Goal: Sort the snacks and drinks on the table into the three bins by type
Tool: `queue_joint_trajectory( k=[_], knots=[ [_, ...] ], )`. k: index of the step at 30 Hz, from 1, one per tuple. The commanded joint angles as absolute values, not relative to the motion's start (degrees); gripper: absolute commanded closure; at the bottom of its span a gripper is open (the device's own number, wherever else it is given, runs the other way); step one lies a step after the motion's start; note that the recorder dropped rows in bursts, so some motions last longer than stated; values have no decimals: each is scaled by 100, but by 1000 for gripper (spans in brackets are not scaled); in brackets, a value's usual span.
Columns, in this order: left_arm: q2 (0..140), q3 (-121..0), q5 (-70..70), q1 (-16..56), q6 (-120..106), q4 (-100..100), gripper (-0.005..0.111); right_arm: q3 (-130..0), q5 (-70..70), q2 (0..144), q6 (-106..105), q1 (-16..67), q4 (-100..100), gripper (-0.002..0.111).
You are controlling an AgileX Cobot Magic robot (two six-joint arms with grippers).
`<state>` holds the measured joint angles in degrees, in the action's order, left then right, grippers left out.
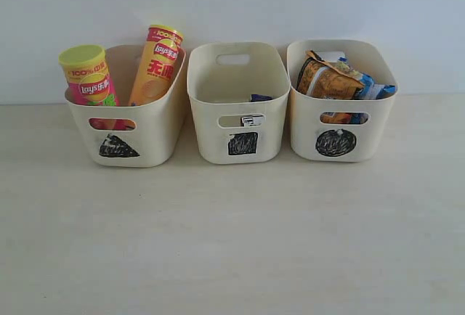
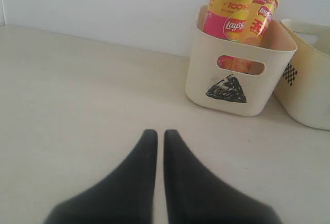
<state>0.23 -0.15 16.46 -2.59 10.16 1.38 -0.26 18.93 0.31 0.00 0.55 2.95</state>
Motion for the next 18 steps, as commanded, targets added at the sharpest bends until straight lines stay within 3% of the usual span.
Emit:
queue_joint_trajectory(
  k=[1, 18],
  knots=[
    [0, 0, 1683, -217, 958, 58, 103, 0, 1870, 0, 0, 57, 261, 108],
    [0, 0, 1683, -217, 958, 58, 103, 0, 1848, 0, 0, 57, 284, 108]
  ],
)
